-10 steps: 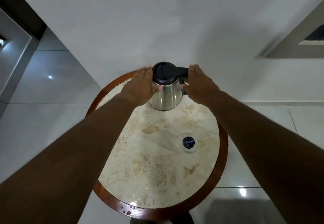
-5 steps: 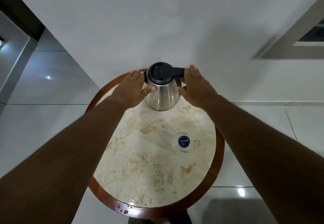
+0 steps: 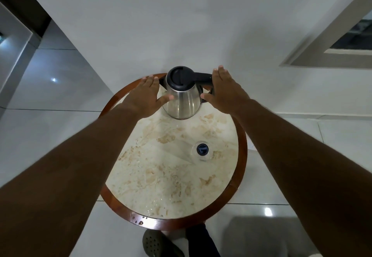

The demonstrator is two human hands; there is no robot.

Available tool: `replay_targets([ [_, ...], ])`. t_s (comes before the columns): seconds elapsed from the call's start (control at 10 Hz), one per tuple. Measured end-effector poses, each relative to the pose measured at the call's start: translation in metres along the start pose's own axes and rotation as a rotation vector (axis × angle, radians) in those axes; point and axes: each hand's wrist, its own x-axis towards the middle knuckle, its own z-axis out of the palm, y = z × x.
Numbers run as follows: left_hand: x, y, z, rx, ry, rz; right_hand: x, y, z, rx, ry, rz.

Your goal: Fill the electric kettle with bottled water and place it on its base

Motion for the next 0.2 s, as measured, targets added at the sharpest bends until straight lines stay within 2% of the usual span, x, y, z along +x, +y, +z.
replay_targets([
  [0.2, -0.032, 0.01, -0.013, -0.012, 0.018, -0.01, -0.024, -0.017, -0.023, 0.044, -0.009, 0.004],
])
